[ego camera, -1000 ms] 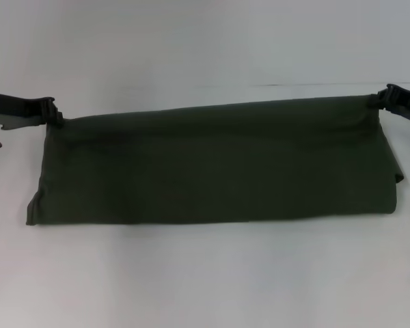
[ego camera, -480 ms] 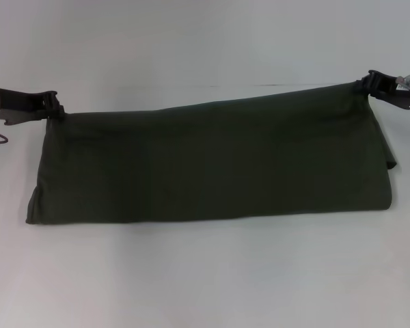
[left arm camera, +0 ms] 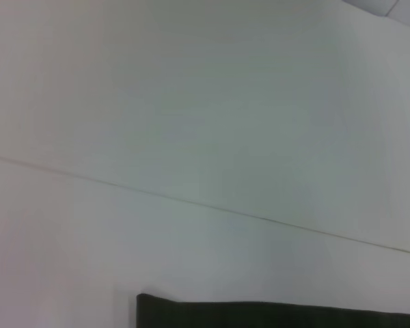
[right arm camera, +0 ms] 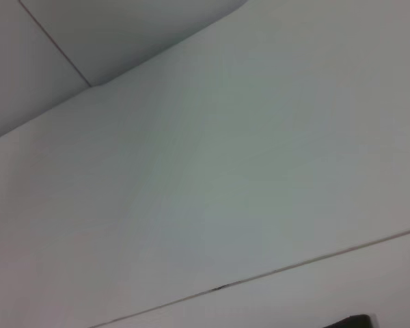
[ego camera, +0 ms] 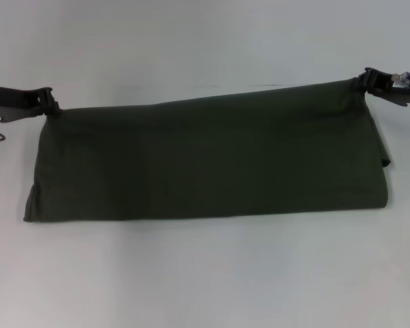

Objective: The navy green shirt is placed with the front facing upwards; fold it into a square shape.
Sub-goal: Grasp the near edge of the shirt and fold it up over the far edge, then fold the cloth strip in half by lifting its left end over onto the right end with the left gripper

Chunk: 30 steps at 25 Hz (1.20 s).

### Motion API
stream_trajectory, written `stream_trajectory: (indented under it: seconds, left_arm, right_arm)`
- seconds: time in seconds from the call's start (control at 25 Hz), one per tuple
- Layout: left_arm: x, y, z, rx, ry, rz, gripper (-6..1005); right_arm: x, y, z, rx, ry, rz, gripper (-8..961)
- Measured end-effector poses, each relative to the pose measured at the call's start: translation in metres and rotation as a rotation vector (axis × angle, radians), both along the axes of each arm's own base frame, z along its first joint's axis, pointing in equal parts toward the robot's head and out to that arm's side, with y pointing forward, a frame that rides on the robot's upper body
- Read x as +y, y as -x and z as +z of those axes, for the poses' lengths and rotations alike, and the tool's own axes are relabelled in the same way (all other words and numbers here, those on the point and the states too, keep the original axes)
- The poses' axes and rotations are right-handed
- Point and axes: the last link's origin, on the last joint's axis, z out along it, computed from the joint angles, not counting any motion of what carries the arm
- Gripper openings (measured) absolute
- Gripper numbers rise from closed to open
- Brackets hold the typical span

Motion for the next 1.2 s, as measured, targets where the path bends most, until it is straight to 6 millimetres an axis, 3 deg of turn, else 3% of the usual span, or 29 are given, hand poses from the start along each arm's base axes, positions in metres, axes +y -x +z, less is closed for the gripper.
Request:
stream_trajectory:
  seconds: [0.48, 0.88, 1.08, 1.2]
  left_arm:
    - [0.000, 0.003, 0.000, 0.000, -0.016, 0.007, 50]
    - [0.002, 0.003, 0.002, -0.015, -0.052, 0.008, 53]
    - [0.004, 0.006, 0.005, -0.027, -0.086, 0.024, 212]
    - [0.002, 0.013, 0.013, -0.046, -0.131, 0.045, 287]
  right_arm:
    - [0.006, 0.012, -0.003, -0.014, 0.012, 0.032, 116]
    - [0.003, 0.002, -0.002, -0.005, 0.016, -0.004, 123]
    - [0.000, -0.015, 0.014, 0.014, -0.003, -0.051, 127]
    - [-0.005, -0.023, 0.023, 0.047, -0.005, -0.068, 229]
